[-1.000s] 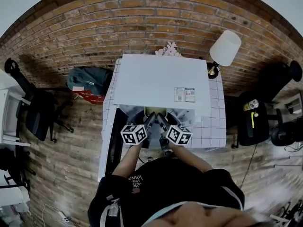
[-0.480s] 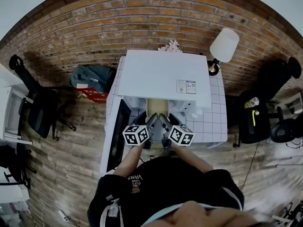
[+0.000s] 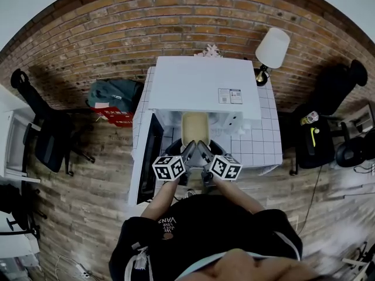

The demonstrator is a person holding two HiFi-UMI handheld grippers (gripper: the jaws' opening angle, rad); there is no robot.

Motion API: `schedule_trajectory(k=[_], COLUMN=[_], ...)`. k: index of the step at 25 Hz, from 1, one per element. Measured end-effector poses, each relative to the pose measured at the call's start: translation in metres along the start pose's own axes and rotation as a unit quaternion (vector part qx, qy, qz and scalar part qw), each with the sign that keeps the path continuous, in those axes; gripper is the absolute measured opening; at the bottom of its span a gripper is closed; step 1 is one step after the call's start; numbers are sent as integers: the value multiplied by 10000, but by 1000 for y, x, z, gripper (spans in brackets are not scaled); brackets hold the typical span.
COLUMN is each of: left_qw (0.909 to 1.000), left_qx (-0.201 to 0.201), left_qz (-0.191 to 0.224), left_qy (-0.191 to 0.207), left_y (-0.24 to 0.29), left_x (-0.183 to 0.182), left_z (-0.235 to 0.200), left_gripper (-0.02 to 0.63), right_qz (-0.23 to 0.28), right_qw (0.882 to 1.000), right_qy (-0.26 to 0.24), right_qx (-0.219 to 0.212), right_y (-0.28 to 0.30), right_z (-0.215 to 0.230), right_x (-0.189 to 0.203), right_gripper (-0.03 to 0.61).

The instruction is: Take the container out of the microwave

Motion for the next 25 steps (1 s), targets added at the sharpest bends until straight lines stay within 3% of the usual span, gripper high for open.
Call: schedule_trajectory(k=[12, 25], left_qw=[9999, 9995], left_qx=[121, -174], left_qz=[17, 276], left_qy=[-14, -5], left_y=[-32, -41], left_x=[15, 29], left_z=[6, 41], left_gripper=[244, 244], right_qz=[80, -142], right_qw=[9999, 9988], right_qy=[-53, -248], right_qx=[37, -405], right_y=[-24, -49], right_z=[-19, -9], right_x=[18, 3], right_gripper=[219, 219])
Point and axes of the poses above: the fingertips, and each gripper's own axes: y forward along the fingers, z to its right, x out of its underside, the point moved 9 cm from there along -y, backward along the fingers, and after that the axes turned 6 degrees about -y, right-handed, at the moved point
